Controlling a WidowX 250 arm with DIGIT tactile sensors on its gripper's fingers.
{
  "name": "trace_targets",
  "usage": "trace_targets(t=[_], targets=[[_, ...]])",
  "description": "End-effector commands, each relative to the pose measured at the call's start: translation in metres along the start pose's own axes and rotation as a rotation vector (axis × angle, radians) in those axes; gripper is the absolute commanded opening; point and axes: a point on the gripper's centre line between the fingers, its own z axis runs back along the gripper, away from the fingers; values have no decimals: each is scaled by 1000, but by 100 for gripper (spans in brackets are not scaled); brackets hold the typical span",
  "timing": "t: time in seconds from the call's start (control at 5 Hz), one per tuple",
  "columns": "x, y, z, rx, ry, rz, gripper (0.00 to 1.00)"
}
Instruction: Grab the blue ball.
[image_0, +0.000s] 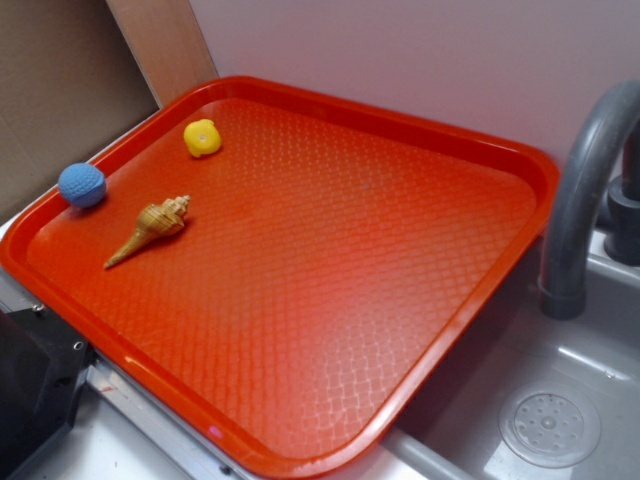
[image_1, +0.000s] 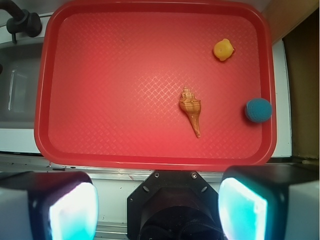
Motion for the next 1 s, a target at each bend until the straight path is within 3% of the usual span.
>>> trace_targets(t=[0.0, 0.4, 0.6, 0.8], targets=[[0, 0, 0, 0, 0, 0, 100], [39, 52, -63, 7, 59, -307, 100], [42, 65, -90, 9, 177, -555, 100], [22, 96, -131, 72, 268, -609, 100]])
